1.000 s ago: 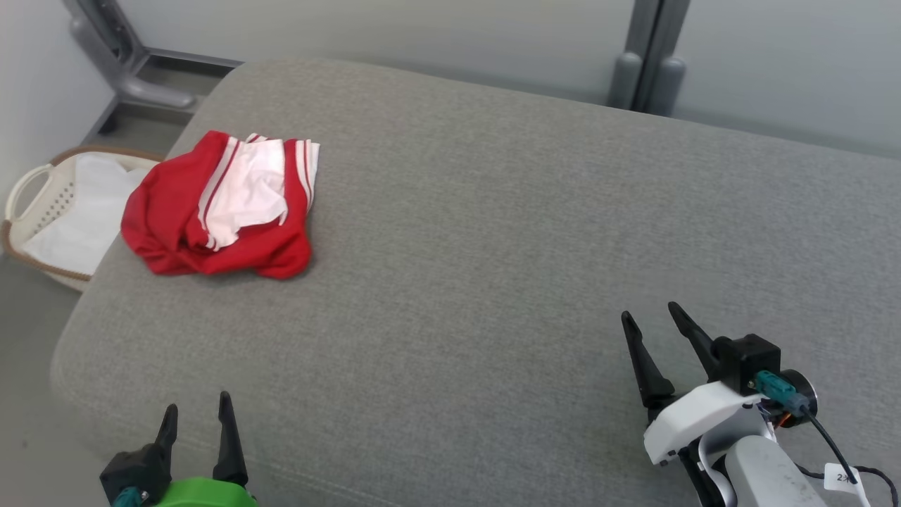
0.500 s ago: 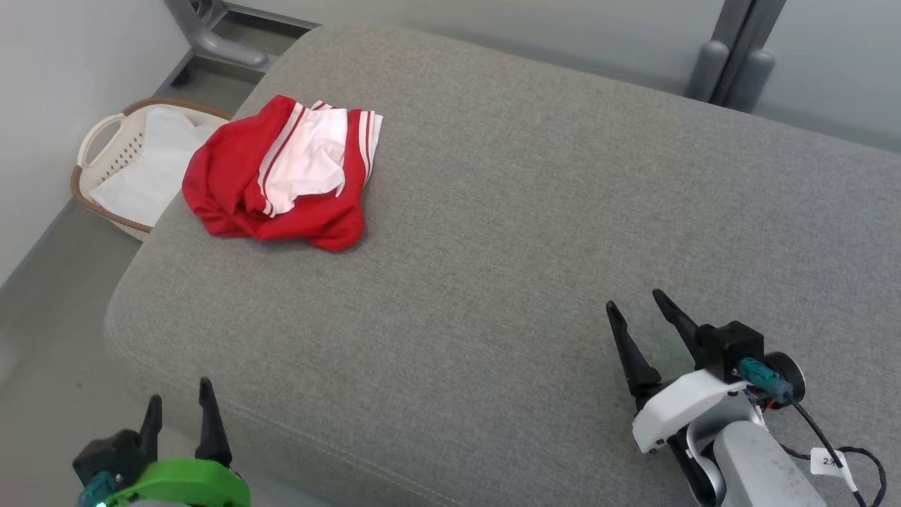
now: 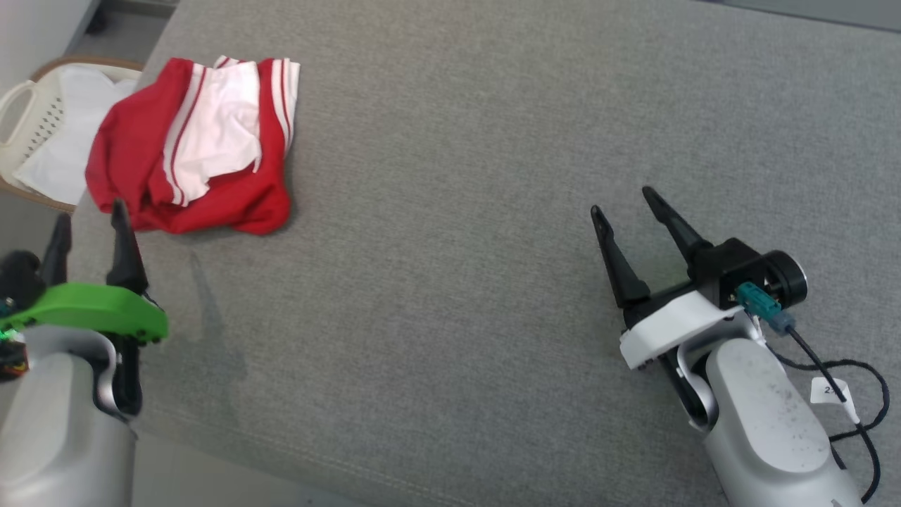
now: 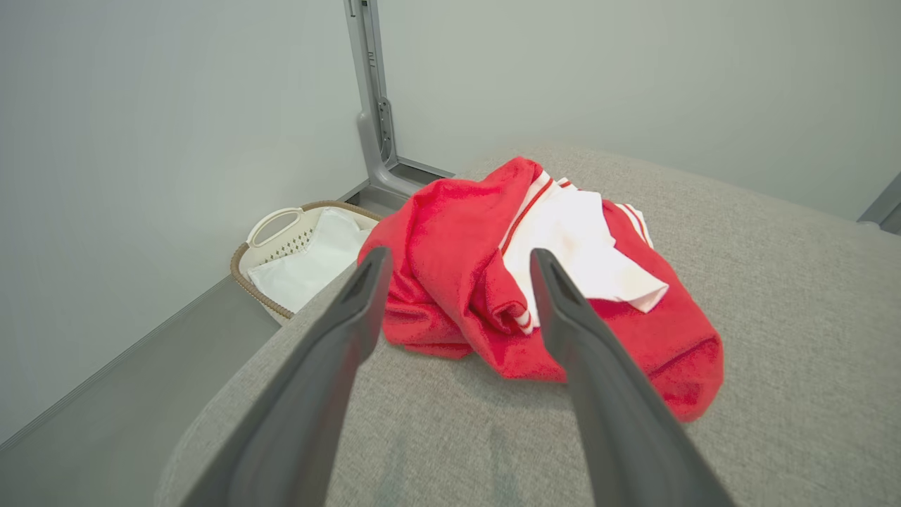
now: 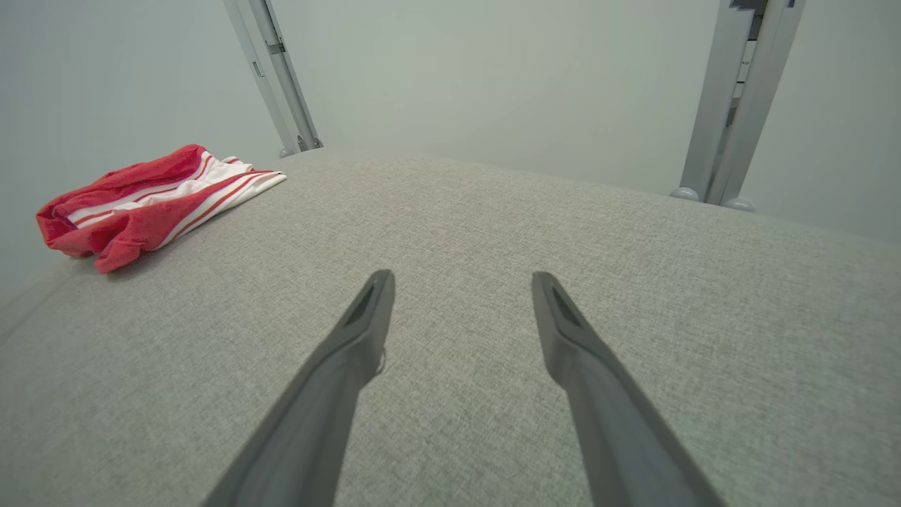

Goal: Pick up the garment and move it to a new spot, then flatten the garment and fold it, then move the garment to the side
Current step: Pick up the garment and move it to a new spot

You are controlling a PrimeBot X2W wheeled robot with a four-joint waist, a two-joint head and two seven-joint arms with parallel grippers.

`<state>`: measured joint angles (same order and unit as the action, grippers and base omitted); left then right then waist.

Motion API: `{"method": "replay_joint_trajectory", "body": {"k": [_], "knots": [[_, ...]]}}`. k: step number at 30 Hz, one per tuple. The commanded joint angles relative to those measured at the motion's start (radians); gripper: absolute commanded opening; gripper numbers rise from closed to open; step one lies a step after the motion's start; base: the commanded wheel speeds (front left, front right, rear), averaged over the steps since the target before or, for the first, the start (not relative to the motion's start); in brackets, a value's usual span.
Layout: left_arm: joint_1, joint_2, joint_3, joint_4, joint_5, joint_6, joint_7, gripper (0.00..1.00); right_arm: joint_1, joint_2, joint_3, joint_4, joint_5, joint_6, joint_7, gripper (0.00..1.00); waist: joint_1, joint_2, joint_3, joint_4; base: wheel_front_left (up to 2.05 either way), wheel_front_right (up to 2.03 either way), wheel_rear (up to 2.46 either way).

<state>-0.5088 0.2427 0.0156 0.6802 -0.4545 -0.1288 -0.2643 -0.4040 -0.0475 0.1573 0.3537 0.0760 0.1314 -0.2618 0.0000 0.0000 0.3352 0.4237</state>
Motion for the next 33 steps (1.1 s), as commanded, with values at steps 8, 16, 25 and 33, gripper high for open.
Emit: {"method": "replay_joint_trajectory", "body": {"k": [8, 16, 25, 33], "knots": [[-0.214, 0.138, -0.146, 0.157, -0.151, -0.002, 0.001, 1.00, -0.074, -0.006, 0.010, -0.064, -0.021, -0.002, -0.005, 1.00, 0.0000, 0.0000, 0.192, -0.159, 0.00, 0.00, 0.00], [-0.328, 0.231, -0.228, 0.404, -0.231, -0.001, 0.064, 1.00, -0.077, -0.006, 0.013, -0.094, -0.028, -0.002, -0.004, 1.00, 0.0000, 0.0000, 0.240, -0.233, 0.00, 0.00, 0.00], [-0.328, 0.230, -0.264, 0.503, -0.233, -0.001, 0.018, 0.00, -0.029, -0.008, -0.027, -0.083, 0.012, -0.002, -0.002, 1.00, 0.0000, 0.0000, 0.190, -0.258, 0.00, 0.00, 0.00], [-0.345, 0.262, -0.260, 0.249, -0.166, 0.000, -0.001, 0.00, 0.000, -0.006, -0.022, -0.074, 0.053, -0.002, -0.002, 1.00, 0.0000, 0.0000, 0.083, -0.267, 0.00, 0.00, 0.00]]}}
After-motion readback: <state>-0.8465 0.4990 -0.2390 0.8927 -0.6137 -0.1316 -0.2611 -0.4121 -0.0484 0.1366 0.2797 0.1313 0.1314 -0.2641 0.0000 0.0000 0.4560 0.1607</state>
